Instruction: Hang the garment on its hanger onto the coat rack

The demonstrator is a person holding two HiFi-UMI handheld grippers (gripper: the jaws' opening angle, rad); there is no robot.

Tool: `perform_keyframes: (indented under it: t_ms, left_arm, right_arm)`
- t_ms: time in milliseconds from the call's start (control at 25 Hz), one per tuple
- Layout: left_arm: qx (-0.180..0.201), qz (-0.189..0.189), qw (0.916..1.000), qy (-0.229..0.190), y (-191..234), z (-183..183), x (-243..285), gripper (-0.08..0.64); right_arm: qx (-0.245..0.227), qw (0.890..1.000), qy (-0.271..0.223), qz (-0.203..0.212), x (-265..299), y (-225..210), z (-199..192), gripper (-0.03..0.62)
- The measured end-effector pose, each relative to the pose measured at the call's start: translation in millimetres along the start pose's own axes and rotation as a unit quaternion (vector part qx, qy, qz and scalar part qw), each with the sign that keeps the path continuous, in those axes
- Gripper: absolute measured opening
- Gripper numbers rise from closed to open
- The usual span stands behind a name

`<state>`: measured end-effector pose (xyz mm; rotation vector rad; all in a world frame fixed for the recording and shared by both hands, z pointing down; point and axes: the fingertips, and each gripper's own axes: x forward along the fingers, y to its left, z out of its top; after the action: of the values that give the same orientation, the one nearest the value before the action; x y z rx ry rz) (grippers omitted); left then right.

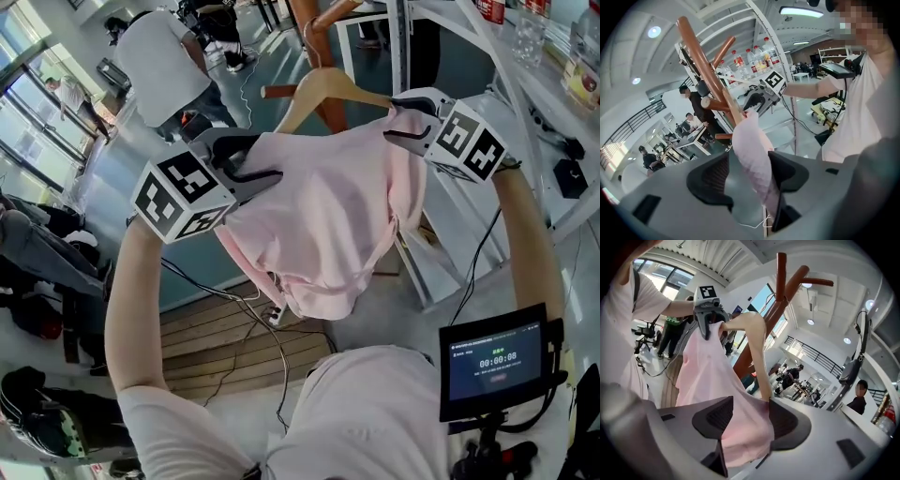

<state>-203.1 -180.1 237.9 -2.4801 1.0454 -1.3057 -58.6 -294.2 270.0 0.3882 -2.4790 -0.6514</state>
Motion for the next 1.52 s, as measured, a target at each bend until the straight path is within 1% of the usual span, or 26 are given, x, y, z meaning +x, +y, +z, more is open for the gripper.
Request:
perform_keyframes:
  t_ms: [80, 200, 240, 320, 360, 480, 560, 640, 680, 720, 760, 840, 880, 920, 1000, 1080, 1160, 1240, 1320, 1360, 1400, 1520]
  left_arm:
    - [0.001, 0.022, 0.9998, -0.002, -6.3, -7.5, -6.0, 0.247]
    - [0.020, 0.057, 0.9982, 0.003, -20.0, -17.3, -17.2, 0.247]
    - [0.026, 0.069, 0.9972, 0.001, -24.0, -18.9, -20.4, 0.247]
    - [0.027, 0.094, 0.9950, -0.019, -30.1, -19.7, -24.6, 0.247]
    - [0.020, 0.101, 0.9941, -0.035, -33.1, -19.6, -24.9, 0.247]
    - [-0.018, 0.112, 0.9901, -0.082, -39.0, -20.8, -20.8, 0.247]
    - [-0.046, 0.130, 0.9837, -0.114, -36.3, -21.7, -19.1, 0.247]
    - [-0.086, 0.151, 0.9728, -0.152, -33.8, -20.7, -20.3, 0.245]
    - [-0.109, 0.163, 0.9655, -0.172, -34.7, -19.6, -21.6, 0.225]
    - [-0.129, 0.178, 0.9566, -0.191, -36.3, -18.4, -23.4, 0.166]
    - [-0.146, 0.200, 0.9460, -0.209, -37.9, -17.3, -25.6, 0.122]
    - [-0.177, 0.246, 0.9225, -0.239, -41.0, -15.7, -27.5, 0.049]
    - [-0.195, 0.259, 0.9120, -0.252, -43.6, -15.2, -25.9, 0.008]
    - [-0.212, 0.264, 0.9037, -0.262, -47.2, -14.9, -22.5, 0.006]
    - [-0.244, 0.260, 0.8931, -0.274, -56.8, -16.1, -11.2, 0.006]
    - [-0.273, 0.245, 0.8875, -0.279, -67.8, -17.7, 3.1, 0.006]
    - [-0.292, 0.220, 0.8847, -0.289, -79.0, -16.5, 16.1, 0.006]
    - [-0.304, 0.196, 0.8831, -0.299, -87.6, -14.6, 26.0, 0.006]
    - [-0.310, 0.175, 0.8820, -0.308, -92.2, -13.1, 32.7, 0.006]
    - [-0.313, 0.166, 0.8795, -0.318, -94.1, -11.9, 34.8, 0.006]
    - [-0.318, 0.156, 0.8751, -0.330, -96.9, -10.3, 36.4, 0.006]
    - [-0.335, 0.127, 0.8556, -0.374, -109.2, -4.6, 40.3, 0.006]
  right_arm:
    - [0.004, 1.000, -0.001, -0.003, -2.0, -0.9, -2.0, 0.222]
    - [0.002, 1.000, 0.001, -0.014, -7.7, -1.5, -5.8, 0.222]
    - [0.000, 1.000, 0.003, -0.019, -10.3, -1.5, -7.5, 0.222]
    - [0.004, 1.000, 0.000, -0.027, -17.5, -0.5, -9.0, 0.222]
    - [0.011, 0.999, -0.004, -0.031, -22.0, 0.4, -9.4, 0.221]
    - [0.036, 0.998, -0.023, -0.049, -35.9, 1.0, -7.6, 0.221]
    - [0.052, 0.996, -0.038, -0.065, -44.9, 1.6, -6.0, 0.221]
    - [0.060, 0.993, -0.054, -0.087, -54.6, 3.4, -5.6, 0.219]
    - [0.061, 0.991, -0.063, -0.101, -59.2, 4.9, -5.7, 0.219]
    - [0.064, 0.989, -0.073, -0.113, -63.0, 7.0, -6.2, 0.219]
    - [0.071, 0.987, -0.084, -0.121, -65.6, 9.6, -7.0, 0.218]
    - [0.103, 0.980, -0.109, -0.128, -69.8, 16.5, -9.4, 0.218]
    - [0.122, 0.977, -0.121, -0.129, -72.5, 20.8, -11.4, 0.218]
    - [0.139, 0.973, -0.131, -0.132, -75.8, 25.5, -13.9, 0.218]
    - [0.164, 0.966, -0.143, -0.142, -82.2, 35.3, -19.7, 0.216]
    - [0.187, 0.958, -0.157, -0.154, -87.7, 44.3, -23.9, 0.216]
    - [0.219, 0.946, -0.180, -0.159, -94.0, 53.5, -24.1, 0.215]
    - [0.247, 0.934, -0.203, -0.162, -100.2, 62.7, -23.5, 0.213]
    - [0.260, 0.928, -0.209, -0.169, -102.5, 69.1, -24.9, 0.213]
    - [0.263, 0.926, -0.210, -0.173, -103.3, 72.1, -26.4, 0.213]
    - [0.268, 0.923, -0.212, -0.177, -105.1, 75.8, -28.5, 0.213]
    - [0.298, 0.909, -0.225, -0.185, -114.6, 89.9, -39.6, 0.213]
